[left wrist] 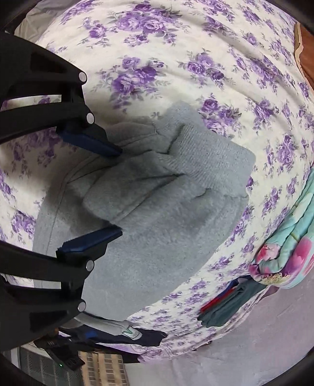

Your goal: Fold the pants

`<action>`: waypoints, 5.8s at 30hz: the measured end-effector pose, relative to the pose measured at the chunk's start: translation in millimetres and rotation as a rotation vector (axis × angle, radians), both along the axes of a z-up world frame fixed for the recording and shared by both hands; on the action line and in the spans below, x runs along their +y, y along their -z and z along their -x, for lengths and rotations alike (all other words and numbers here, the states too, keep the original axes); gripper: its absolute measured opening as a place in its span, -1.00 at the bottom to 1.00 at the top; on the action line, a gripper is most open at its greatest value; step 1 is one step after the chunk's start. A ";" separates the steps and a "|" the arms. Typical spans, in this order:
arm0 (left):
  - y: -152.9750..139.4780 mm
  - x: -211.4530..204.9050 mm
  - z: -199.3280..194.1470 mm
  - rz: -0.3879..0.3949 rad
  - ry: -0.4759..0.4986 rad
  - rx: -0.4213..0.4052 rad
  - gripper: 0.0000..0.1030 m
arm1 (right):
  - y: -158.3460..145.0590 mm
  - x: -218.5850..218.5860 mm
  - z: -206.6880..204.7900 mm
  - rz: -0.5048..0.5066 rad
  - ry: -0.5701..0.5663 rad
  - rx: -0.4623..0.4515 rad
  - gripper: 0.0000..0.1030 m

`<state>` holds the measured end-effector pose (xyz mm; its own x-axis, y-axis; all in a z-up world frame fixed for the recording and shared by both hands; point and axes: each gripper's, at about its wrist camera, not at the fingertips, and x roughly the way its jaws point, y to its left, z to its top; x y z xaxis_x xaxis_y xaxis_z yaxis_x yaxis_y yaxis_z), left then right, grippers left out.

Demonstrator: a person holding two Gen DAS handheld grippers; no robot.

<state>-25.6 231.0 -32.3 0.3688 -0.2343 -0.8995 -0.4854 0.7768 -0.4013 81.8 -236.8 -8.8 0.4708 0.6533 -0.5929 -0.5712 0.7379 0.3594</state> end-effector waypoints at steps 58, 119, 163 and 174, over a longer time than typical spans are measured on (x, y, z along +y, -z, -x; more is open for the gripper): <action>22.3 -92.3 -28.6 -0.483 0.325 -0.185 0.90 | 16.1 -159.5 106.6 -0.301 0.503 0.274 -0.81; 33.5 -156.3 -125.4 -0.716 0.457 -0.069 0.90 | 52.2 136.9 -68.0 0.183 -0.008 0.328 0.13; 11.2 -78.1 -47.3 -0.551 0.360 -0.204 0.90 | 40.9 137.1 -60.6 0.361 -0.042 0.110 -0.79; 28.7 -96.1 -24.4 -0.622 0.447 -0.177 0.92 | 38.4 3.0 24.1 0.195 0.223 0.168 -0.08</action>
